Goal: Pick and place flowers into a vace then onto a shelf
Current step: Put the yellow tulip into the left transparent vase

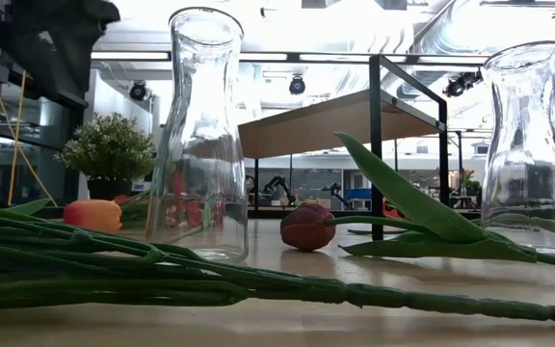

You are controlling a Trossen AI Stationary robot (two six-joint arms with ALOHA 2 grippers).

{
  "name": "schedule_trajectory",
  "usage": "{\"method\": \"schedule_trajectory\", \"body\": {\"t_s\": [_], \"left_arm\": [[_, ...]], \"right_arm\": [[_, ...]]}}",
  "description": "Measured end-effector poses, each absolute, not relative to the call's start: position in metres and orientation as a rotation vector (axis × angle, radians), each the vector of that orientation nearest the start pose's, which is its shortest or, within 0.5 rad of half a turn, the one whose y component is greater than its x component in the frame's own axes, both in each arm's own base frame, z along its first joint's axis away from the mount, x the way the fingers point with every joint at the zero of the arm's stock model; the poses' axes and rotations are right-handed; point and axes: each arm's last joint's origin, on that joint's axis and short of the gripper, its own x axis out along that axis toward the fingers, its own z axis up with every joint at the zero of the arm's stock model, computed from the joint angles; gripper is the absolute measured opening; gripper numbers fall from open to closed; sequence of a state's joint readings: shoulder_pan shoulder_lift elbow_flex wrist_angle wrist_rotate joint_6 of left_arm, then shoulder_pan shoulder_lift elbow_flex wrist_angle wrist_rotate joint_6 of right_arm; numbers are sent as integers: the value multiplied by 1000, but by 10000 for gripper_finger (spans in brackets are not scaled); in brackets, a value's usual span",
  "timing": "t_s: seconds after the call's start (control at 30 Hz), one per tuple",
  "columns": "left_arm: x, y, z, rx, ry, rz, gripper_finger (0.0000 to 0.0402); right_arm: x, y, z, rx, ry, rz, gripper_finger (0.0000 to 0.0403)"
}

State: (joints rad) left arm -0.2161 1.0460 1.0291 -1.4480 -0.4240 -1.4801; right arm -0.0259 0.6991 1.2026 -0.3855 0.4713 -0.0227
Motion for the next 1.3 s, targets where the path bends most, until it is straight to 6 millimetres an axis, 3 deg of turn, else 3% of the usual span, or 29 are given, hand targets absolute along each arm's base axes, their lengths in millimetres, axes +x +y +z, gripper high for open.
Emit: {"method": "schedule_trajectory", "body": {"t_s": [0.5, 1.07, 1.3], "left_arm": [[136, -17, 247, -880, 865, 1202, 298], [136, -16, 227, -903, 780, 1251, 298], [139, -16, 210, -955, 735, 1248, 298]], "right_arm": [[96, -16, 455, 4, -111, -494, 366], [96, -15, 455, 73, -128, -486, 366], [96, -15, 455, 73, -128, -487, 366]]}}
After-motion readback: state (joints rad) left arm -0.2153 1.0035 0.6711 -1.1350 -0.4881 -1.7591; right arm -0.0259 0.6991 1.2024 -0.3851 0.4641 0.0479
